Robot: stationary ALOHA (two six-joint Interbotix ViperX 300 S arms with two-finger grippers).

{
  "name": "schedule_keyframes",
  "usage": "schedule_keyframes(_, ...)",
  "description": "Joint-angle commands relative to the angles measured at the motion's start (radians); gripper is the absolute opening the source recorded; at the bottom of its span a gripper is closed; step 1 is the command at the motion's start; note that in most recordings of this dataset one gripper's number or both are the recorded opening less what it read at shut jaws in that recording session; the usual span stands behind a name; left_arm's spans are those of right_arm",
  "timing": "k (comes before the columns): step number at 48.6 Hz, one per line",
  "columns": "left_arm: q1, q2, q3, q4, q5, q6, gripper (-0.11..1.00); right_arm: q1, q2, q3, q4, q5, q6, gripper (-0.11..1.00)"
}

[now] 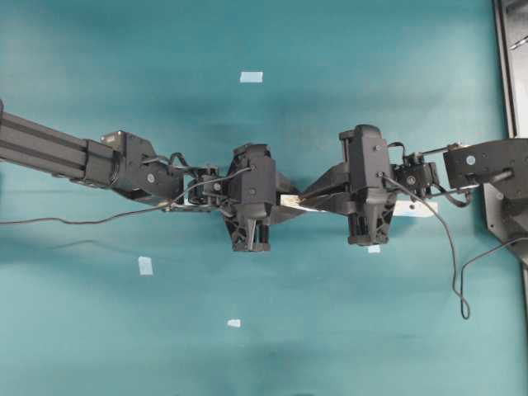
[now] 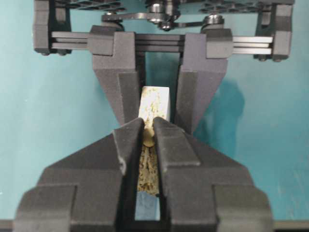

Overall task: Move the wooden board into place and insert the rod into its hole.
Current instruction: 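Open the right gripper and raise it off the dowel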

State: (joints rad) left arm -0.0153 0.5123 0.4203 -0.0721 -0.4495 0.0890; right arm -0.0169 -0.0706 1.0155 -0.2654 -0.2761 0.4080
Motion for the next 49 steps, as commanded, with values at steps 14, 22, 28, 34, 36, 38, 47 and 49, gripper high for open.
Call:
schedule_keyframes(14,-0.009,-0.035,-0.009,0.0,0.006,-0.002,0.21,0.018,0.017,0.012,-0.003,0.041,0.066,0.09)
schedule_keyframes(22,-0.015,-0.037,-0.009,0.0,0.012,-0.002,0.21,0.018,0.012,0.008,-0.005,0.043,0.064,0.09)
schedule_keyframes(28,-0.026,-0.037,-0.009,0.0,0.018,-0.002,0.21,0.018,-0.021,-0.003,-0.015,0.077,0.06,0.09)
schedule_keyframes(34,-0.037,-0.034,-0.009,0.0,0.023,-0.002,0.21,0.018,-0.069,-0.018,-0.018,0.175,0.061,0.1)
schedule_keyframes(36,-0.037,-0.034,-0.011,0.0,0.023,-0.002,0.21,0.018,-0.086,-0.025,-0.02,0.216,0.064,0.14)
schedule_keyframes(38,-0.038,-0.034,-0.009,0.002,0.025,-0.002,0.21,0.018,-0.101,-0.029,-0.02,0.253,0.064,0.23)
schedule_keyframes(47,-0.038,-0.034,-0.011,0.0,0.025,-0.002,0.21,0.018,-0.193,-0.038,-0.02,0.319,0.064,0.76)
schedule_keyframes(49,-0.038,-0.035,-0.011,0.002,0.025,-0.002,0.21,0.018,-0.218,-0.04,-0.02,0.324,0.064,0.81)
